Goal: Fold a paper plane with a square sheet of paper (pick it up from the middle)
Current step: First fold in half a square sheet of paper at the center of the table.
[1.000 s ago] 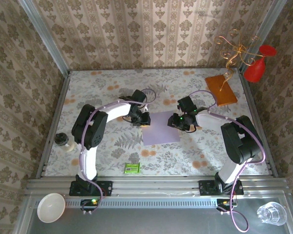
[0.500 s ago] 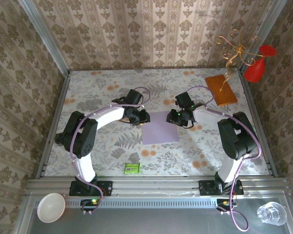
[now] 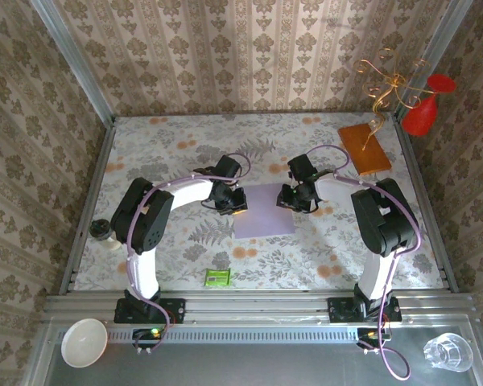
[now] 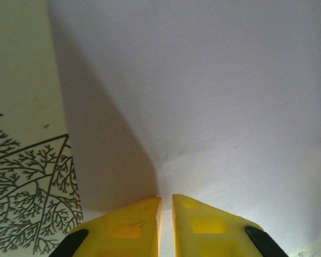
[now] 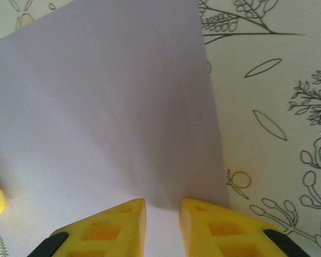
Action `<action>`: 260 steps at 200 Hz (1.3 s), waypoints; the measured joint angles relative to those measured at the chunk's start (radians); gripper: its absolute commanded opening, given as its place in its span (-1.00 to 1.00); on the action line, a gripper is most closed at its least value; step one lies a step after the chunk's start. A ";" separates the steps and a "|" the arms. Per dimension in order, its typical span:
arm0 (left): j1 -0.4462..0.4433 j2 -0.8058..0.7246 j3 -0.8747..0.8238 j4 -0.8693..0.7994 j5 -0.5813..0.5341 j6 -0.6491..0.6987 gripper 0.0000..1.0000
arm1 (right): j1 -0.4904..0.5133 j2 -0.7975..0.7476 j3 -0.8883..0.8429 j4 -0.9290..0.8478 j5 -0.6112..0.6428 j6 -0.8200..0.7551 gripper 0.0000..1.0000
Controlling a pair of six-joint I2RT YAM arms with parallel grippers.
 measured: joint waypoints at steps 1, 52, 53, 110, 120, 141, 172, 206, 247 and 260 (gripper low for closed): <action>0.000 0.000 -0.001 0.002 0.000 -0.002 -0.69 | 0.000 0.000 0.000 0.000 -0.001 0.000 -0.49; 0.017 -0.008 -0.038 0.053 0.031 -0.027 -0.69 | -0.007 0.007 0.000 0.011 -0.034 0.011 -0.49; 0.017 -0.008 -0.038 0.054 0.032 -0.028 -0.69 | -0.008 0.007 0.000 0.011 -0.035 0.011 -0.49; 0.025 -0.019 -0.078 0.129 0.060 -0.043 -0.68 | -0.005 0.029 0.000 0.077 -0.107 0.035 -0.49; 0.026 -0.024 -0.088 0.145 0.063 -0.048 -0.66 | -0.005 0.031 -0.002 0.088 -0.117 0.042 -0.49; 0.031 -0.040 -0.122 0.196 0.073 -0.058 -0.58 | -0.005 0.032 -0.010 0.112 -0.137 0.054 -0.49; 0.035 -0.064 -0.170 0.289 0.105 -0.095 -0.11 | 0.002 0.038 -0.014 0.137 -0.164 0.061 -0.49; 0.046 -0.086 -0.212 0.373 0.135 -0.144 0.21 | 0.024 0.050 -0.014 0.166 -0.187 0.079 -0.49; 0.071 -0.111 -0.274 0.500 0.187 -0.207 0.52 | 0.038 0.060 -0.014 0.193 -0.197 0.095 -0.49; 0.076 -0.116 -0.284 0.524 0.195 -0.219 0.57 | 0.041 0.062 -0.014 0.200 -0.202 0.100 -0.49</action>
